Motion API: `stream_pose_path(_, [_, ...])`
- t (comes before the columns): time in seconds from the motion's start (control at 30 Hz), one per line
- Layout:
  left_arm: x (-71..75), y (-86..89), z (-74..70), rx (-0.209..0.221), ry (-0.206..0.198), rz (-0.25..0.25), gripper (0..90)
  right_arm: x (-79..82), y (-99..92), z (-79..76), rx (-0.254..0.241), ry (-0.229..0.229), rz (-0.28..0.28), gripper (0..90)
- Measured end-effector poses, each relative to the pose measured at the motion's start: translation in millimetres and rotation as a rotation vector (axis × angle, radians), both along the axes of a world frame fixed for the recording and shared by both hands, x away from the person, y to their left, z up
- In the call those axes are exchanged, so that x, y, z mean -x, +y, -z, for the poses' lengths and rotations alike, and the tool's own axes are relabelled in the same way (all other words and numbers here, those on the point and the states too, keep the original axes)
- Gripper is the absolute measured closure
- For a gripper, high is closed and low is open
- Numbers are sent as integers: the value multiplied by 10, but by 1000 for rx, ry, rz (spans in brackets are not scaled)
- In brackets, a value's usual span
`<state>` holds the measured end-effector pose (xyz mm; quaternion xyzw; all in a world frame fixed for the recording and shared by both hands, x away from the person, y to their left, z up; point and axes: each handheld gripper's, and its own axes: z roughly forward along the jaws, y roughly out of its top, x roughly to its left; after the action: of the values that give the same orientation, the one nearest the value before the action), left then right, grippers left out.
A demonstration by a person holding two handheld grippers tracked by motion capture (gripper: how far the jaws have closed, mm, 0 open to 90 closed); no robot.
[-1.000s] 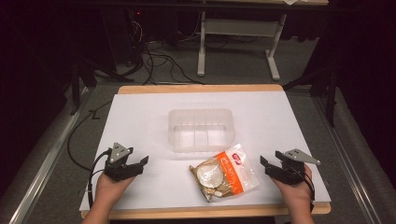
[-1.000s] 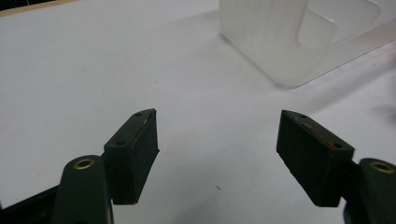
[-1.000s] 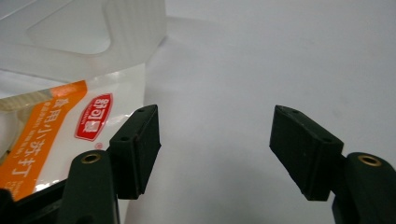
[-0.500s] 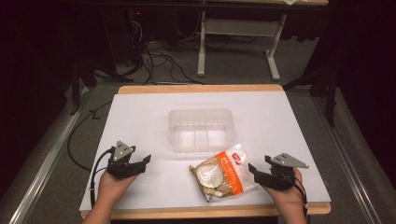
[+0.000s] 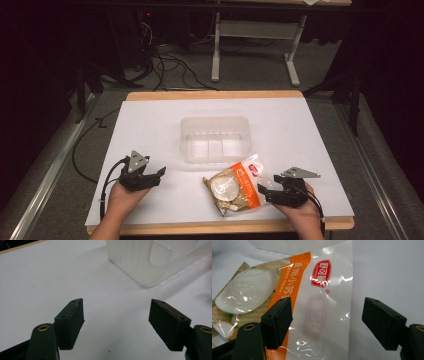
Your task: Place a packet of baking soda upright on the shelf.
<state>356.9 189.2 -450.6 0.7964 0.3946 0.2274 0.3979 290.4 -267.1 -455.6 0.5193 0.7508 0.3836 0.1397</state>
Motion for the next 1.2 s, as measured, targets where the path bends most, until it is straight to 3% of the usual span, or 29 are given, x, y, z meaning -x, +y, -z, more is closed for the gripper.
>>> stream_pose_path(0.5, [4,-8,1,-3,-6,1,288,-74,-29,94,-49,99,-16,247])
stream_pose_path(0.8, [4,-26,11,-17,-1,13,287,-84,-32,109,-78,124,-31,253])
stream_pose_path(0.87, [5,-28,11,-23,-1,15,287,-83,-35,105,-84,118,-38,262])
stream_pose_path(0.97, [5,-31,14,-26,0,17,287,-28,-37,38,-99,65,-54,281])
stream_pose_path(1.2, [8,-44,18,-29,1,20,287,27,-29,-34,-106,7,-69,299])
